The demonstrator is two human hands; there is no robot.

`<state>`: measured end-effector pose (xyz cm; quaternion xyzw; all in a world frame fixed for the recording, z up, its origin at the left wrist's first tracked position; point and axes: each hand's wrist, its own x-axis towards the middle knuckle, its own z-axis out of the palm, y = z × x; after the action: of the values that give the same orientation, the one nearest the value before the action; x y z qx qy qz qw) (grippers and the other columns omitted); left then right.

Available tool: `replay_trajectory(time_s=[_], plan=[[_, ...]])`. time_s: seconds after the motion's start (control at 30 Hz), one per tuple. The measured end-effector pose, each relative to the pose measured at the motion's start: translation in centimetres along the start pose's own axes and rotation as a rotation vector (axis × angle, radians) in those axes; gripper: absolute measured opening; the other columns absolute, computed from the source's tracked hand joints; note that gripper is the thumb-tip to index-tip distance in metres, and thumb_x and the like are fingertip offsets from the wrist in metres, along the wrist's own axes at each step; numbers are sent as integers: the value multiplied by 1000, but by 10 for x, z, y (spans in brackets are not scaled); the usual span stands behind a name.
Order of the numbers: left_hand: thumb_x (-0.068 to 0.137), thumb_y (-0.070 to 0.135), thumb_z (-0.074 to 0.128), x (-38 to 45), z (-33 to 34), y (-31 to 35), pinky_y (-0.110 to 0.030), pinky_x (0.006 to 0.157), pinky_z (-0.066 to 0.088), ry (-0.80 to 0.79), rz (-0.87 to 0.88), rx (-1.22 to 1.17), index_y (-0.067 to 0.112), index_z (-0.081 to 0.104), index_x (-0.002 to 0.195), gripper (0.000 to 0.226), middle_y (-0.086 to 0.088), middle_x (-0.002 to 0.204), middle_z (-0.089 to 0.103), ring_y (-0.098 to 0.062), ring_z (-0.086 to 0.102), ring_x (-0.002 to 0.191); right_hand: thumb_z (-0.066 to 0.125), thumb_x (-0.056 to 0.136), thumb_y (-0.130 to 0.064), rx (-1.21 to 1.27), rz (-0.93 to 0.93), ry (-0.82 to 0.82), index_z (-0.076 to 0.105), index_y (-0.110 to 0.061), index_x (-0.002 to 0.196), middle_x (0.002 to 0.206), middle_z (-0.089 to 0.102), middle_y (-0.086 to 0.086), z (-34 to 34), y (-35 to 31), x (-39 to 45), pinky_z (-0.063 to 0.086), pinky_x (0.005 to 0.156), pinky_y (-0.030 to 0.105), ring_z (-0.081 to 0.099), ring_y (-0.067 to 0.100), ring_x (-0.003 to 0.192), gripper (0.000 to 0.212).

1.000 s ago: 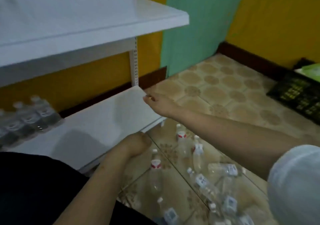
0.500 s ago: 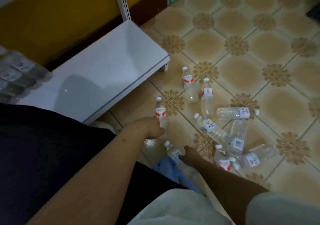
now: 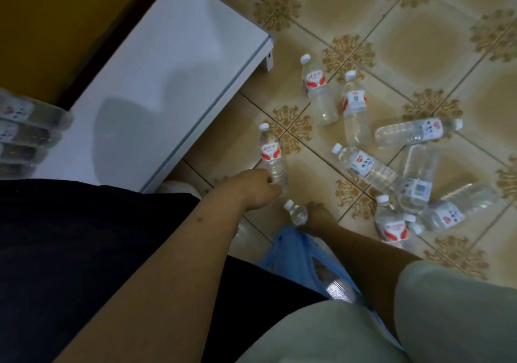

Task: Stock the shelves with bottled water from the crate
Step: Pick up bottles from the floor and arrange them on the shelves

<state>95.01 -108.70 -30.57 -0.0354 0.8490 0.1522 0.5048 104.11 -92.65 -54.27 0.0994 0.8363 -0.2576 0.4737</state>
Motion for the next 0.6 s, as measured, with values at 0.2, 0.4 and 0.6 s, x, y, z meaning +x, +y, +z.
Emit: replay_trajectory(time_s=[0.2,0.4,0.6], plan=[[98,37,46,4,-2,6,-31,92,42,-28,28,-49,16,53,134,42,-12,135,53,-24,53,116,83,69,-36,52,-244,4,68,-15,102,96,69,0,-22,14,-16,47,76,23,66,16,90,43],[97,34,47,5,-4,8,-31,84,43,-26,37,-129,17,56,128,36,-11,123,59,-24,56,103,85,72,-36,365,-374,138,67,-28,110,95,70,-16,-68,11,-42,46,76,13,64,-6,87,43],[95,38,53,-1,-5,7,-32,96,45,-17,33,-253,18,50,138,47,-9,138,51,-24,54,117,68,90,-17,990,-363,111,66,-19,117,108,74,-1,-129,-31,-65,58,79,30,71,18,101,27]])
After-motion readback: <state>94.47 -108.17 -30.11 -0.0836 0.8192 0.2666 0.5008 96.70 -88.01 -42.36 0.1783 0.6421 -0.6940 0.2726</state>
